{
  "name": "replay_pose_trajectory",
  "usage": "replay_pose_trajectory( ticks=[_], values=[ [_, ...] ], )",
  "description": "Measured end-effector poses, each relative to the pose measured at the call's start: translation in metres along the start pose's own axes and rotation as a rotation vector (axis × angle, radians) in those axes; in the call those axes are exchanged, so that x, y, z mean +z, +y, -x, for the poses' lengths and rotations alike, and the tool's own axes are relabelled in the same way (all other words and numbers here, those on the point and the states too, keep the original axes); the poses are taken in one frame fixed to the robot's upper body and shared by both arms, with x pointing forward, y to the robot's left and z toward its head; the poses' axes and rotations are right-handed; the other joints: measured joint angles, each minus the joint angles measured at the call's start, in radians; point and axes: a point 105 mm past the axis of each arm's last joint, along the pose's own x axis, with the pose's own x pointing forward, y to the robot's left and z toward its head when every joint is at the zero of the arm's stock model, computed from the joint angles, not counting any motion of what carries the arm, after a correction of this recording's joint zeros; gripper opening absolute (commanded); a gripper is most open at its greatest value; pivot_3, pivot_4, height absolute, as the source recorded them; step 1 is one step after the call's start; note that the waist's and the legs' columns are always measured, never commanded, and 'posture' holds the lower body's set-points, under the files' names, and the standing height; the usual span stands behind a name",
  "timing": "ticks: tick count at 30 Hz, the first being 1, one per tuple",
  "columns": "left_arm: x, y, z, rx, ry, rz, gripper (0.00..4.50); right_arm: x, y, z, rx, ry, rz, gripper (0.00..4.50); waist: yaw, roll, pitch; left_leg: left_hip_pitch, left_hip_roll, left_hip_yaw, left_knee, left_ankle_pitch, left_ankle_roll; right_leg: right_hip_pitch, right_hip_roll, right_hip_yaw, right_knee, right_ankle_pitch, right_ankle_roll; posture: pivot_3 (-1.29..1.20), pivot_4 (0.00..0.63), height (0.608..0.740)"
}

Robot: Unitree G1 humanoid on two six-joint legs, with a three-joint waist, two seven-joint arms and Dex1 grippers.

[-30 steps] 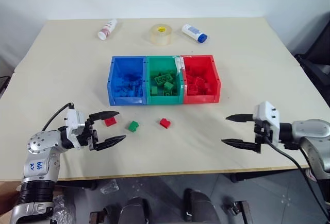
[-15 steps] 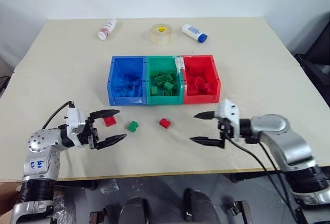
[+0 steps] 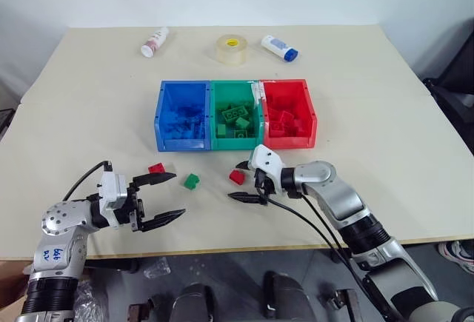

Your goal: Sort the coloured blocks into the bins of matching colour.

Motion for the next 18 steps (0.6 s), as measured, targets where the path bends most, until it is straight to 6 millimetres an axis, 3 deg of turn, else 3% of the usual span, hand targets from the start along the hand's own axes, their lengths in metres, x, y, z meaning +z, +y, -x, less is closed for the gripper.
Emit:
replay_pose_trajectory(
  ticks=[7, 12, 18],
  values=[
    [0.001, -0.002, -0.001, 0.002, -0.002, -0.001, 4.50, 0.001, 0.004, 0.000, 0.006, -0.010, 0.002, 1.03, 0.000, 0.000, 0.000, 0.000, 0.000, 0.000, 0.000, 0.000, 0.000, 0.000, 0.000, 0.000, 0.000, 0.000, 0.000, 0.00, 0.150, 0.740],
    [0.000, -0.003, -0.002, 0.003, -0.007, 0.004, 4.50, 0.002, 0.007, 0.006, -0.004, -0.021, 0.000, 0.92, 0.000, 0.000, 0.000, 0.000, 0.000, 0.000, 0.000, 0.000, 0.000, 0.000, 0.000, 0.000, 0.000, 0.000, 0.000, 0.00, 0.150, 0.740],
    [0.002, -0.002, -0.008, -0.008, -0.025, 0.001, 4.50, 0.031, 0.000, 0.029, -0.055, -0.122, -0.001, 0.92, 0.002, 0.000, 0.000, 0.000, 0.000, 0.000, 0.000, 0.000, 0.000, 0.000, 0.000, 0.000, 0.000, 0.000, 0.000, 0.00, 0.150, 0.740]
  ],
)
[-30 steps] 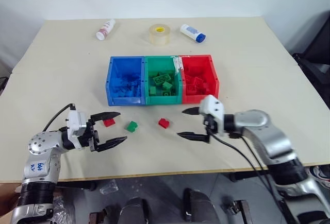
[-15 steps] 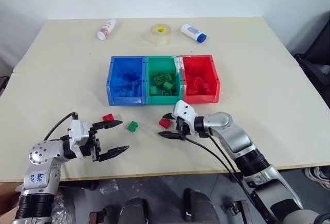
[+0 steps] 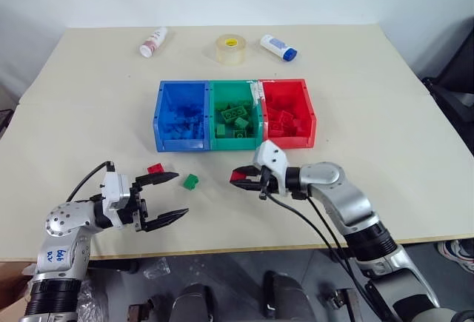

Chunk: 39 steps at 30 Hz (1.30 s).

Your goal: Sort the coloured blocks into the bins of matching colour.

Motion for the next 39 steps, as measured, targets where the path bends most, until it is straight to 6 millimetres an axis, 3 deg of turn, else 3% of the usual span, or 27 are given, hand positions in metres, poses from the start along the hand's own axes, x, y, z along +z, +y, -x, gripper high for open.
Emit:
replay_pose_trajectory(
  ticks=[7, 11, 15, 17, 18, 24, 35, 39],
  values=[
    [-0.001, 0.000, -0.006, -0.007, -0.023, 0.007, 4.50, 0.041, -0.076, 0.051, -0.338, -0.104, 0.031, 0.92, -0.003, 0.000, 0.000, 0.000, 0.000, 0.000, 0.000, 0.000, 0.000, 0.000, 0.000, 0.000, 0.000, 0.000, 0.000, 0.00, 0.150, 0.740],
    [0.000, 0.005, -0.010, -0.011, -0.034, 0.000, 4.50, 0.036, -0.110, 0.060, -0.456, -0.086, 0.026, 2.28, -0.006, 0.000, 0.000, 0.000, 0.000, 0.001, -0.001, 0.000, 0.000, 0.000, 0.000, 0.000, 0.000, 0.000, 0.000, 0.00, 0.150, 0.740],
    [0.001, 0.009, -0.012, -0.012, -0.039, -0.009, 4.50, 0.022, -0.118, 0.061, -0.474, -0.061, 0.011, 3.69, -0.007, 0.000, 0.000, -0.001, 0.000, 0.001, -0.001, 0.000, 0.000, -0.001, 0.000, 0.000, -0.001, 0.000, 0.000, 0.00, 0.150, 0.740],
    [-0.001, 0.009, -0.011, -0.010, -0.037, 0.000, 4.50, 0.022, -0.117, 0.061, -0.468, -0.067, 0.021, 4.40, -0.007, 0.000, 0.000, -0.001, 0.000, 0.001, -0.001, 0.000, 0.000, -0.001, 0.000, 0.000, -0.001, 0.000, 0.000, 0.00, 0.150, 0.740],
    [-0.001, 0.009, -0.011, -0.012, -0.036, 0.000, 4.50, 0.023, -0.117, 0.061, -0.465, -0.070, 0.025, 4.46, -0.008, 0.000, 0.000, -0.001, 0.000, 0.001, -0.001, 0.000, 0.000, -0.001, 0.000, 0.000, -0.001, 0.000, 0.000, 0.00, 0.150, 0.740],
    [-0.001, 0.009, -0.011, -0.014, -0.038, -0.005, 4.50, 0.021, -0.109, 0.067, -0.424, -0.059, 0.046, 4.46, -0.008, 0.000, 0.000, 0.000, 0.000, 0.001, -0.001, 0.000, 0.000, -0.001, 0.000, 0.000, 0.000, 0.000, 0.000, 0.00, 0.150, 0.740],
    [-0.012, 0.007, 0.002, 0.063, 0.033, 0.045, 4.50, -0.023, -0.030, 0.114, -0.024, 0.095, 0.008, 4.46, -0.001, 0.000, 0.000, 0.000, 0.000, 0.000, -0.001, 0.000, 0.001, 0.000, 0.000, 0.000, -0.003, 0.000, 0.000, 0.00, 0.150, 0.740],
    [-0.011, 0.007, 0.012, 0.127, 0.054, 0.044, 4.50, -0.031, -0.018, 0.129, 0.059, 0.123, 0.006, 4.46, -0.002, 0.000, 0.000, 0.001, 0.001, 0.001, -0.001, -0.001, 0.001, 0.001, 0.000, 0.000, -0.002, 0.000, 0.000, 0.00, 0.150, 0.740]
  ],
)
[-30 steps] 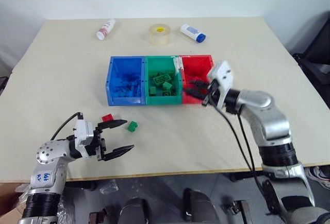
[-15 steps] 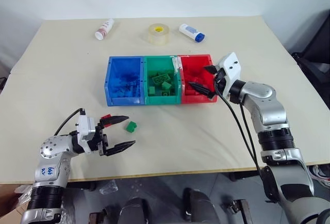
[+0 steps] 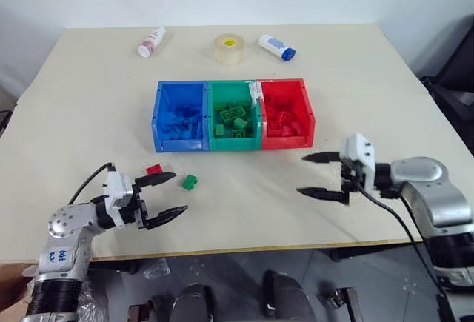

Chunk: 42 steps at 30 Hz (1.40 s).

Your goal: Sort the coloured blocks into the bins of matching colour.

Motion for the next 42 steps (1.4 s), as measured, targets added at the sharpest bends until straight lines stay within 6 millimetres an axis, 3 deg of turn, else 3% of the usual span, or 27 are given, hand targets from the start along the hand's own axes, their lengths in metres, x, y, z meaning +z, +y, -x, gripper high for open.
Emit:
replay_pose_trajectory(
  ticks=[7, 15, 22, 26, 30, 34, 42],
  values=[
    [0.001, -0.002, 0.039, 0.190, 0.058, -0.016, 4.50, -0.010, -0.005, 0.012, 0.017, 0.017, -0.016, 4.46, 0.001, 0.000, 0.000, 0.000, 0.000, 0.000, 0.000, 0.000, 0.000, 0.000, 0.000, 0.000, 0.000, 0.000, 0.000, 0.00, 0.150, 0.740],
    [0.004, -0.012, 0.077, 0.356, 0.144, -0.035, 4.50, 0.004, -0.019, 0.002, 0.022, -0.018, 0.030, 4.46, 0.001, 0.000, 0.000, 0.000, 0.001, 0.000, 0.000, -0.001, -0.001, 0.000, 0.000, -0.001, 0.000, 0.000, -0.001, 0.00, 0.150, 0.740],
    [0.008, -0.018, 0.080, 0.383, 0.159, -0.040, 4.50, 0.008, -0.020, -0.007, 0.071, -0.030, 0.040, 4.46, 0.004, 0.000, 0.000, 0.000, 0.001, 0.000, 0.001, -0.001, -0.001, 0.000, 0.000, -0.001, 0.000, 0.000, -0.001, 0.00, 0.150, 0.740],
    [0.012, -0.018, 0.073, 0.383, 0.152, -0.046, 4.50, 0.008, -0.017, -0.008, 0.096, -0.033, 0.046, 4.46, 0.004, 0.000, 0.000, 0.000, 0.001, 0.001, 0.001, -0.001, -0.001, 0.000, 0.000, -0.001, 0.000, 0.000, -0.001, 0.00, 0.150, 0.740],
    [0.008, -0.022, 0.039, 0.304, 0.144, -0.033, 4.50, 0.015, -0.012, -0.010, 0.119, -0.043, 0.077, 4.46, 0.007, 0.000, 0.000, 0.000, 0.001, 0.000, 0.001, -0.001, -0.001, 0.000, 0.000, -0.001, 0.000, 0.000, -0.001, 0.00, 0.150, 0.740],
    [0.013, -0.012, 0.013, 0.352, 0.088, -0.039, 4.50, 0.012, -0.006, -0.011, 0.122, -0.048, 0.065, 4.46, 0.006, 0.000, 0.000, 0.000, 0.001, 0.000, 0.001, -0.001, -0.001, 0.000, 0.000, -0.001, 0.000, 0.000, -0.001, 0.00, 0.150, 0.740],
    [-0.008, -0.008, -0.033, 0.391, 0.169, 0.005, 4.50, 0.019, 0.011, -0.005, 0.129, -0.124, 0.056, 4.46, 0.005, 0.000, 0.000, 0.000, 0.001, 0.000, 0.001, -0.001, -0.001, 0.001, 0.001, -0.001, 0.000, 0.000, -0.001, 0.00, 0.150, 0.740]
  ],
)
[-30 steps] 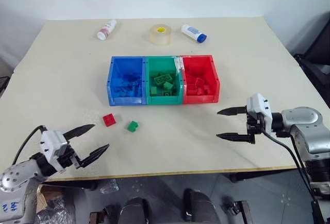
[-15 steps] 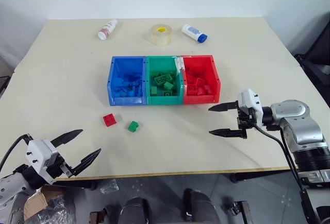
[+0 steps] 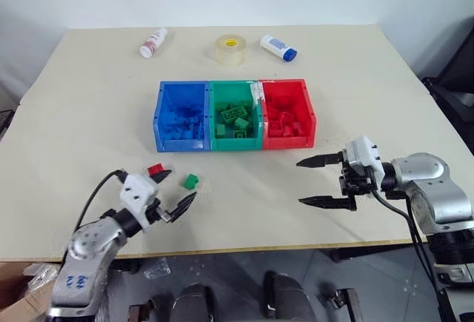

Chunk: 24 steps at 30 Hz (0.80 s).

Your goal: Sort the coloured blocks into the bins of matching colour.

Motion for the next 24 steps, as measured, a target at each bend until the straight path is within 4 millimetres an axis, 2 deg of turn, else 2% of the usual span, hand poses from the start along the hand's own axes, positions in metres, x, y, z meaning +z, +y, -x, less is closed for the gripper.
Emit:
replay_pose_trajectory(
  ticks=[2, 5, 8, 12, 18, 24],
  values=[
    [0.001, -0.002, -0.007, -0.018, 0.000, -0.008, 4.50, -0.001, 0.001, 0.000, -0.005, 0.001, -0.003, 4.46, 0.000, 0.000, 0.000, 0.000, 0.000, 0.000, 0.000, 0.000, 0.000, 0.000, 0.000, 0.000, 0.000, 0.000, 0.000, 0.00, 0.150, 0.740],
    [-0.009, 0.002, -0.019, -0.030, 0.040, -0.005, 4.50, 0.002, 0.000, -0.002, -0.021, -0.002, 0.003, 4.46, 0.002, 0.000, 0.000, 0.000, 0.000, 0.000, 0.000, 0.000, 0.000, 0.000, 0.000, 0.000, 0.000, 0.000, 0.000, 0.00, 0.150, 0.740],
    [-0.011, 0.002, -0.023, -0.053, 0.055, -0.015, 3.95, 0.001, 0.001, -0.002, -0.032, -0.004, -0.002, 4.50, 0.002, 0.000, 0.000, 0.000, 0.000, 0.000, 0.000, 0.000, 0.000, 0.000, 0.000, 0.000, 0.000, 0.000, 0.000, 0.00, 0.150, 0.740],
    [-0.011, 0.000, -0.026, -0.072, 0.062, -0.026, 2.72, 0.001, 0.003, -0.003, -0.037, -0.012, -0.004, 4.50, 0.002, 0.000, 0.000, 0.001, 0.000, 0.000, 0.001, 0.000, 0.000, 0.001, 0.000, 0.000, 0.000, 0.000, 0.000, 0.00, 0.150, 0.740],
    [-0.010, 0.000, -0.028, -0.098, 0.071, -0.042, 0.93, 0.006, -0.002, 0.007, -0.099, -0.045, 0.000, 4.50, 0.002, 0.001, 0.000, 0.001, 0.000, 0.000, 0.001, 0.000, 0.000, 0.001, 0.000, 0.000, 0.001, 0.000, 0.000, 0.00, 0.150, 0.740],
    [-0.007, 0.003, -0.034, -0.116, 0.055, -0.052, 0.92, 0.008, -0.001, 0.012, -0.121, -0.089, -0.022, 4.50, 0.003, 0.001, 0.000, 0.001, 0.000, 0.000, 0.001, 0.000, 0.000, 0.001, 0.000, 0.000, 0.001, 0.000, 0.000, 0.00, 0.150, 0.740]
  ],
)
